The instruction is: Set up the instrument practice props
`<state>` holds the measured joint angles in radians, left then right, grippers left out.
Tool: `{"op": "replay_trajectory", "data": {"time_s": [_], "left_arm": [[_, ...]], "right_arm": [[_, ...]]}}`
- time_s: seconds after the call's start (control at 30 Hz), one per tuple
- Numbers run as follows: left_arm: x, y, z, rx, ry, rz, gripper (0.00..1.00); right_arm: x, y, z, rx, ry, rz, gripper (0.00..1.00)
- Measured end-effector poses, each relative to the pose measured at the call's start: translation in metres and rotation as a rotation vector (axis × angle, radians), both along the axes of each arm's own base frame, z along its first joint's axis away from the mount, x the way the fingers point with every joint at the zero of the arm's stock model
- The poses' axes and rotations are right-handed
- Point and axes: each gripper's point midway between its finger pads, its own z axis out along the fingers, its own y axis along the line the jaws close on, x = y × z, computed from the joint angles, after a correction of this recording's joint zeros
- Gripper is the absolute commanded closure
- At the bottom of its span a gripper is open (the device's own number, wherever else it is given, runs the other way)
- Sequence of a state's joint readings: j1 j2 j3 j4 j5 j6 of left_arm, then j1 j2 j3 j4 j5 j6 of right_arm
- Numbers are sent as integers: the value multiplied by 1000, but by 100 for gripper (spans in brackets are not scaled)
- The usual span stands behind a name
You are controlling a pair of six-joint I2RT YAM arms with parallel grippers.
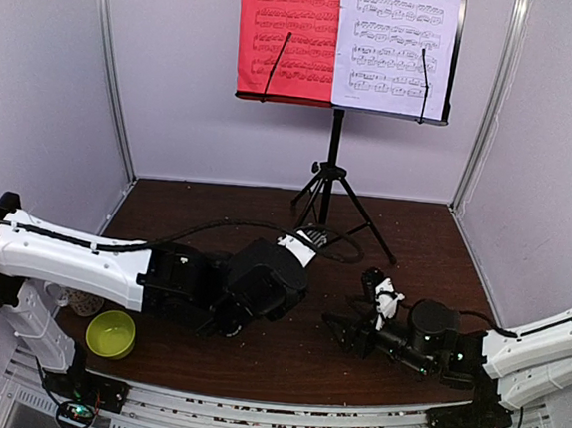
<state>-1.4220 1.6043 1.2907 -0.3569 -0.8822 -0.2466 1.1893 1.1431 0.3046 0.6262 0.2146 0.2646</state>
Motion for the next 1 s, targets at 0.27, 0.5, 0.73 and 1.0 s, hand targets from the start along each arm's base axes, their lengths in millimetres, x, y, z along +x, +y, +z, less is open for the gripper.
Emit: {"op": "replay_trajectory", "data": {"time_s": [0.27,0.5,0.73,1.0], "left_arm": [[-10,-4,35,31,-21,-38,79],[-13,-2,62,11,3,-41,80],[-19,4,88,-17,28,-34,82],[-22,7,93,-22,42,-29,82]], "right_arm": [[-15,21,11,-79,-176,20,44],[-17,36,30,-126,-308,-26,54],[-13,55,45,-174,-389,-88,59],[-7,71,53,-220,-440,-156,60]]}}
